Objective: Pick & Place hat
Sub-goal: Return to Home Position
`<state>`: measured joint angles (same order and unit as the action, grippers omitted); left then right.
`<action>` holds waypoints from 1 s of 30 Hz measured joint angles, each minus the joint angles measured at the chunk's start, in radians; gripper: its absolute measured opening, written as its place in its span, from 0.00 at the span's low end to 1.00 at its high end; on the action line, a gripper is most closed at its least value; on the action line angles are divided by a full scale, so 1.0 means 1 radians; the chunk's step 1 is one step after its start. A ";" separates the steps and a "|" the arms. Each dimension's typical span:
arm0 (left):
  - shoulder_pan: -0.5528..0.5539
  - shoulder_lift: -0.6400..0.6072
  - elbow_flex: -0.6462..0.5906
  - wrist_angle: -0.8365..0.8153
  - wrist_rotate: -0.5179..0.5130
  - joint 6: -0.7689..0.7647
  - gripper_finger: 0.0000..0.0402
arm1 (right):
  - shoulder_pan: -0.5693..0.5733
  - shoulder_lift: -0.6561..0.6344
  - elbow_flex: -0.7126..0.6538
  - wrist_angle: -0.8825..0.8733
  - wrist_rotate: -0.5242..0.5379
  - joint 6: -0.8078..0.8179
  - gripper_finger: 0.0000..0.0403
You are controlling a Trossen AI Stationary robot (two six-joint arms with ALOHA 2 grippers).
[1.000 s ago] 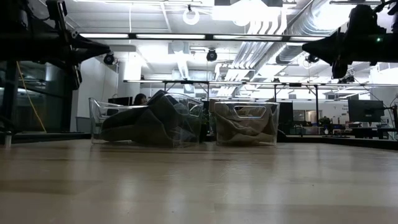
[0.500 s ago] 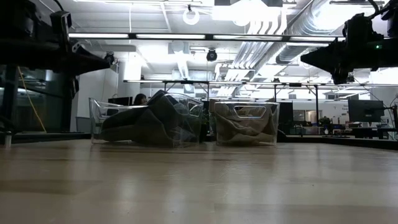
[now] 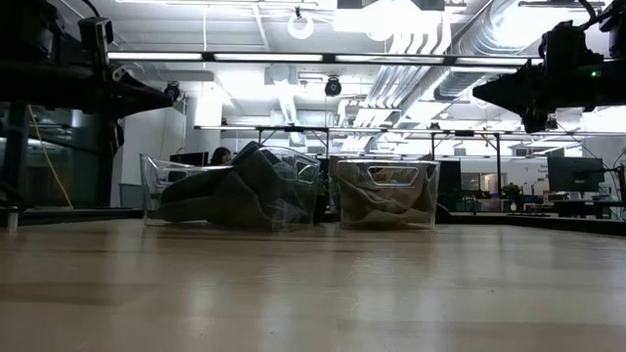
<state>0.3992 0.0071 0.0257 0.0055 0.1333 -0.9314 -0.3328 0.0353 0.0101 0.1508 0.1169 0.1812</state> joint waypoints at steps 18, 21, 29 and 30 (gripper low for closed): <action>0.000 0.000 0.000 -0.005 -0.001 0.000 0.00 | 0.000 0.000 0.000 0.000 0.000 0.001 0.02; 0.000 0.000 0.000 -0.005 -0.001 0.000 0.00 | 0.000 0.000 0.000 0.000 0.000 0.001 0.01; 0.000 0.000 0.000 -0.006 -0.001 0.000 0.00 | 0.000 0.000 0.000 0.000 0.000 0.001 0.01; 0.000 0.000 0.000 -0.006 -0.001 0.000 0.00 | 0.000 0.000 0.000 0.000 0.000 0.001 0.02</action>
<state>0.3992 0.0071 0.0257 -0.0002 0.1326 -0.9318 -0.3328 0.0353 0.0097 0.1507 0.1169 0.1818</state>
